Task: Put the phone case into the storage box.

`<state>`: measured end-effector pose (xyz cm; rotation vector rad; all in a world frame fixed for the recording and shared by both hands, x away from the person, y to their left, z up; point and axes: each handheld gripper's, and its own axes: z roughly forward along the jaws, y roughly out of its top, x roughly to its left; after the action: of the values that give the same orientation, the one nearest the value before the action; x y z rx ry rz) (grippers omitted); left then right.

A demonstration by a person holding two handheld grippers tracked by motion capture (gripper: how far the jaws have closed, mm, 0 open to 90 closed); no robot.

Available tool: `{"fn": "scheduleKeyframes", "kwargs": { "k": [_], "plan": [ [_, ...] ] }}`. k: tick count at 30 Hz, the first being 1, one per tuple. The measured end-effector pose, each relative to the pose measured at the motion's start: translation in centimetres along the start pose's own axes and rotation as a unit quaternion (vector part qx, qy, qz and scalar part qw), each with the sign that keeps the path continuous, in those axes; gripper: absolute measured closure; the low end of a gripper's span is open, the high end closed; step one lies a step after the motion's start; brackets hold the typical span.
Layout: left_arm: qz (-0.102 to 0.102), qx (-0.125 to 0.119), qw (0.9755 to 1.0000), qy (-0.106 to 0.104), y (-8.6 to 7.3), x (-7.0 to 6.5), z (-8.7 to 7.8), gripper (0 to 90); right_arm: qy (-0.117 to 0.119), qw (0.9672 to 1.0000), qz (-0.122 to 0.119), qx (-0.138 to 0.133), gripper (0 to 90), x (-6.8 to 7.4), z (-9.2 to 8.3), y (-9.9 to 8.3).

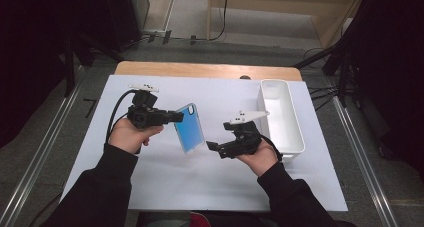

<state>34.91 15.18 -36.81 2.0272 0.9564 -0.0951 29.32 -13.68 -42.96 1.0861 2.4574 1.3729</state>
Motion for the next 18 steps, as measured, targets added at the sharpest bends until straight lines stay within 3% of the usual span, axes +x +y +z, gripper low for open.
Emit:
{"fn": "scheduleKeyframes", "kwargs": {
  "k": [1,2,9,11,18],
  "plan": [
    [0.0,0.0,1.0,0.0,0.0,0.0,0.0,79.3,0.015,0.9999,-0.007,-0.002,5.1,0.0,0.0,0.1],
    [-0.006,-0.001,1.0,-0.001,0.0,0.0,0.2,79.3,0.015,0.9998,-0.01,-0.002,0.0,0.2,0.0,0.1],
    [-0.006,0.0,1.0,-0.003,-0.1,-0.4,0.5,79.3,0.0,0.9999,-0.016,-0.005,0.0,0.7,0.0,0.3],
    [-0.003,0.001,1.0,-0.002,-0.1,-0.5,0.5,79.3,-0.013,0.9999,-0.008,-0.007,0.0,0.9,-0.1,0.5],
    [-0.003,0.004,1.0,-0.003,-0.1,-0.9,0.8,79.2,-0.02,0.9996,0.009,-0.019,0.0,1.3,-0.2,0.9]
  ]
}}
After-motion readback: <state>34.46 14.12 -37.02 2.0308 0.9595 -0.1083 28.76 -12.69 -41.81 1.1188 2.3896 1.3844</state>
